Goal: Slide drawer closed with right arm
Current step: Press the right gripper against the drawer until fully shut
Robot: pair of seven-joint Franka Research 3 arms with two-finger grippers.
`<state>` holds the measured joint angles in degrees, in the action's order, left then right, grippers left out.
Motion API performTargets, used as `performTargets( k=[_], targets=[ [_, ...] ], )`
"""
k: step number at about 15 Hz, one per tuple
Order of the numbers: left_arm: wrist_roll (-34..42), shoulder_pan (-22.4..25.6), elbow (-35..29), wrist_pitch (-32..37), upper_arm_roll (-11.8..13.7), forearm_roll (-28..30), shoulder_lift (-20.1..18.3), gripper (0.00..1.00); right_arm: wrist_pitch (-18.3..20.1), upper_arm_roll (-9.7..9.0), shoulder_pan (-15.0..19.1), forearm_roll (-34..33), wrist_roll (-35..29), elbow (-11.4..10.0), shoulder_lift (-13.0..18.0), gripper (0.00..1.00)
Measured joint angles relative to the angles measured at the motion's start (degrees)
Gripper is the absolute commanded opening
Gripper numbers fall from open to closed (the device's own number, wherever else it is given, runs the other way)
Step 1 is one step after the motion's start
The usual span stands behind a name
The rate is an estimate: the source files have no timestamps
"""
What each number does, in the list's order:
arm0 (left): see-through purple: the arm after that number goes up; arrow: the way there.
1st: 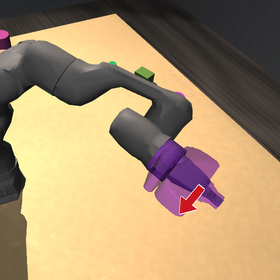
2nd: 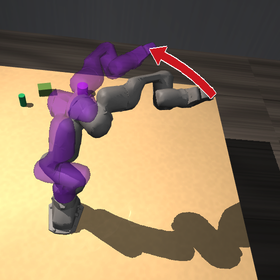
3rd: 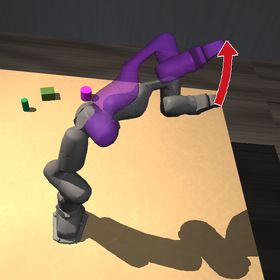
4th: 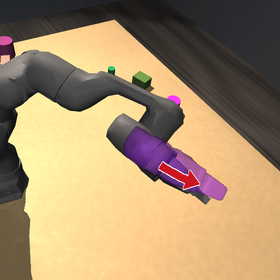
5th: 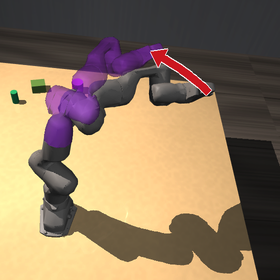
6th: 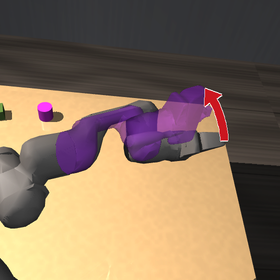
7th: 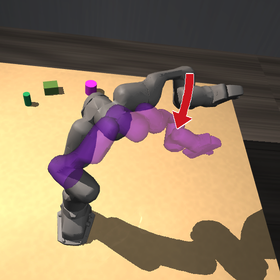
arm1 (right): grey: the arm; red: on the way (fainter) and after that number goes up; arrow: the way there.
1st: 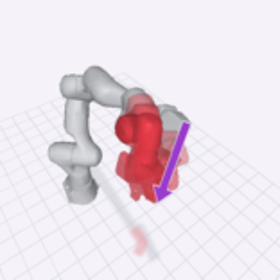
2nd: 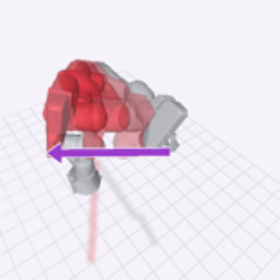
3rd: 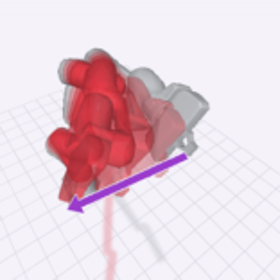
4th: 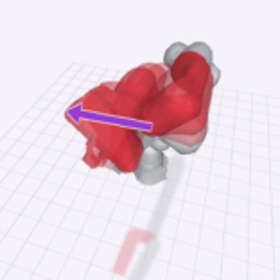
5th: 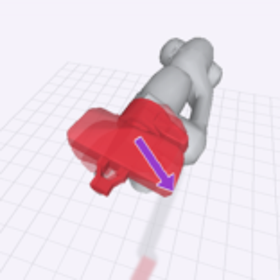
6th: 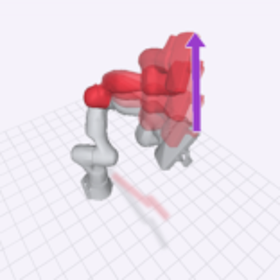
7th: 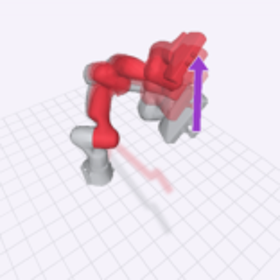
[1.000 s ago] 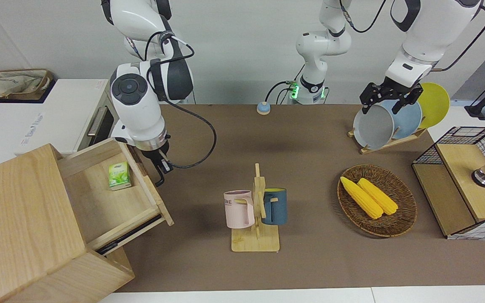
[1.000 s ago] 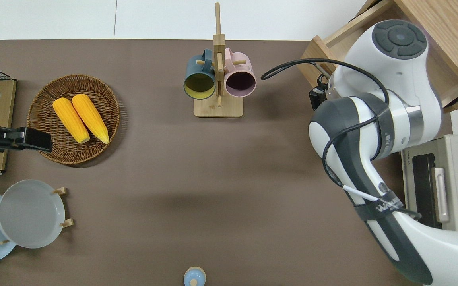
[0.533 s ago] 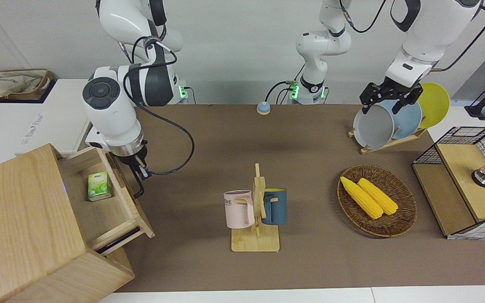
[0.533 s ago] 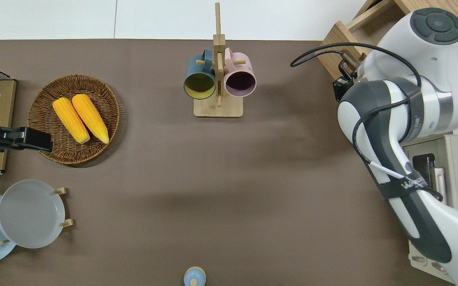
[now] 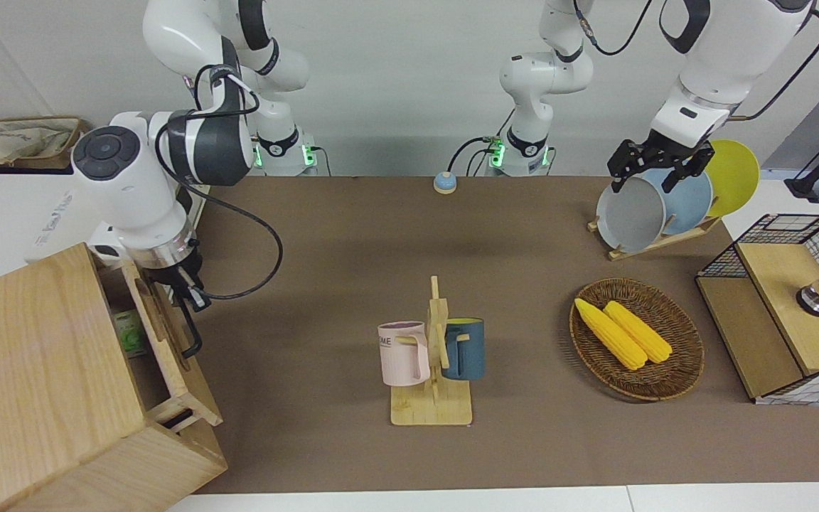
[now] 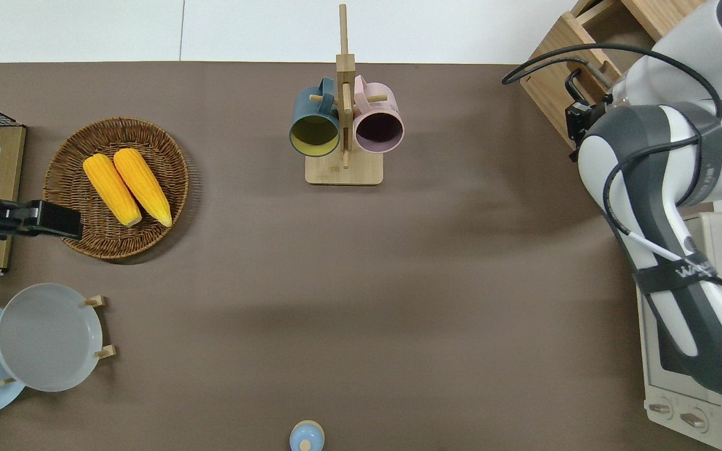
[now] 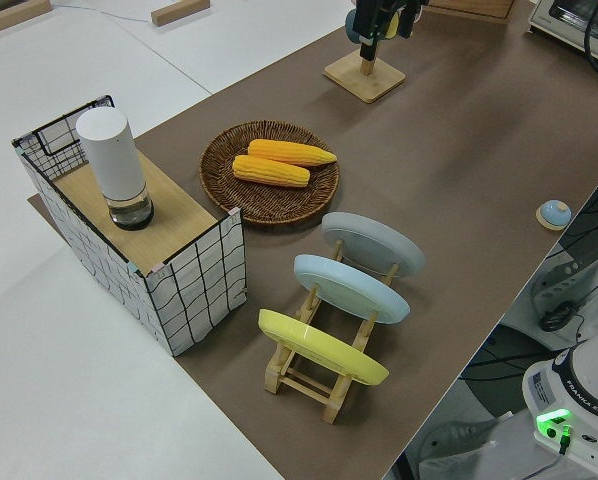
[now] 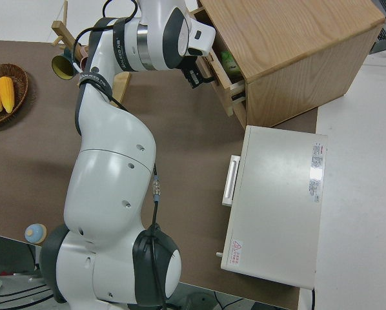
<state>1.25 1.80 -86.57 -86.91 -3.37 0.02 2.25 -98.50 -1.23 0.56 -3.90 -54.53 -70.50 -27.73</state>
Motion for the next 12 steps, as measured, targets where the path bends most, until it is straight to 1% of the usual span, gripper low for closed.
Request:
performTargets(
  k=[5,8,12],
  targets=[
    [0.0,0.0,0.0,0.0,0.0,0.0,0.0,0.99,-0.2,-2.83,4.8,0.0,2.8,1.3,-0.6,0.000],
    [0.0,0.0,0.0,0.0,0.0,0.0,0.0,0.99,-0.2,-4.95,7.1,0.0,3.4,1.6,-0.6,0.000],
    [0.0,0.0,0.0,0.0,0.0,0.0,0.0,0.99,-0.1,-5.91,8.3,0.0,4.4,2.0,-0.7,0.000]
  ],
)
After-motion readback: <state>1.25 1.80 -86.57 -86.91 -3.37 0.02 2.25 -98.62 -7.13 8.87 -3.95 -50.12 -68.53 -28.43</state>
